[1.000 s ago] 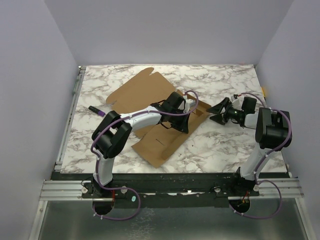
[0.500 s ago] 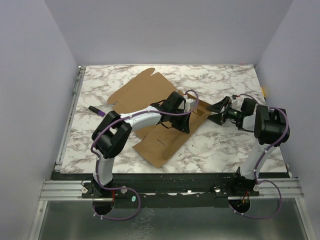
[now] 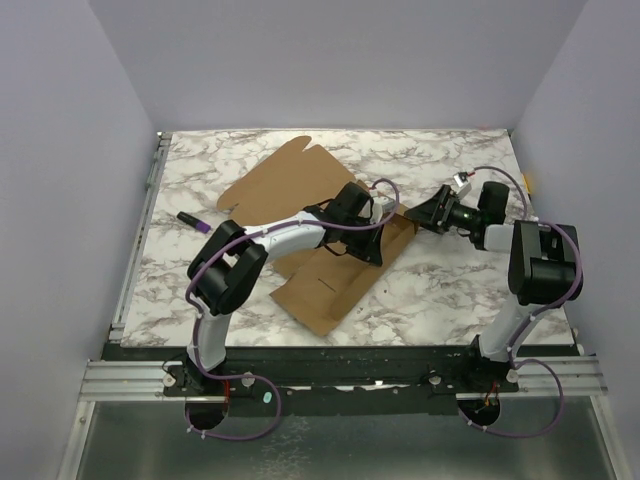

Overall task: Fold the paper box
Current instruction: Fold the paper box at the center of the board.

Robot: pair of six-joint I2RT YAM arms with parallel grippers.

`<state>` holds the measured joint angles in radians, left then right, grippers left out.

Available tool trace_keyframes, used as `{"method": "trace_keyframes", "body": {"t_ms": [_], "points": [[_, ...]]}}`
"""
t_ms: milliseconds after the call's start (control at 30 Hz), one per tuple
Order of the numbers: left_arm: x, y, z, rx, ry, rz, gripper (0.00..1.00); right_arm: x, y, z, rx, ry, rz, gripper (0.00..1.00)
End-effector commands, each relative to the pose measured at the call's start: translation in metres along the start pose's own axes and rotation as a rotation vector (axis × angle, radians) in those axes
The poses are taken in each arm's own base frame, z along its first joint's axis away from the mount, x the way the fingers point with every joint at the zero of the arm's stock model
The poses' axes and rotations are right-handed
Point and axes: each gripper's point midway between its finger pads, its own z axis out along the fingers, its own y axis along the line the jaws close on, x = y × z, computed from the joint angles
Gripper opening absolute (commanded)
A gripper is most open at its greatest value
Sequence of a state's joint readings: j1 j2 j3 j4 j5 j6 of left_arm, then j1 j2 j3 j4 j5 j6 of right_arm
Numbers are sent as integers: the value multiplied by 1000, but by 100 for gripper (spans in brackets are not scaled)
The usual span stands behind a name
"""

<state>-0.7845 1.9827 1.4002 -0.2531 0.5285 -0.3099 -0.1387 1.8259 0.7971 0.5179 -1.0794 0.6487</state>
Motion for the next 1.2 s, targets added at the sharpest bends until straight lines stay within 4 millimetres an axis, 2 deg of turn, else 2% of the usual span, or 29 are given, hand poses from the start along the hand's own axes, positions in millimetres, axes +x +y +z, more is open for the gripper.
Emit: {"method": "trace_keyframes", "body": {"t_ms": [0,233,467,600,900,1100,1167], "points": [[0,-4,5,38,11,7,3,-6,-5,3,66,2,-125,84],[-2,-5,4,35,3,11,3,-3,-10,9,133,43,-247,82],[-3,-4,6,35,4,11,3,-3,-4,10,142,58,-357,81],[-3,-4,6,34,5,9,3,-2,-6,14,171,73,-399,73],[-7,-3,6,29,-4,4,4,-8,-13,14,254,76,-491,62],[-8,-3,6,20,-9,2,9,-9,-16,13,289,80,-546,60],[-8,-2,6,17,-10,1,11,-8,-12,14,266,85,-548,64]]}}
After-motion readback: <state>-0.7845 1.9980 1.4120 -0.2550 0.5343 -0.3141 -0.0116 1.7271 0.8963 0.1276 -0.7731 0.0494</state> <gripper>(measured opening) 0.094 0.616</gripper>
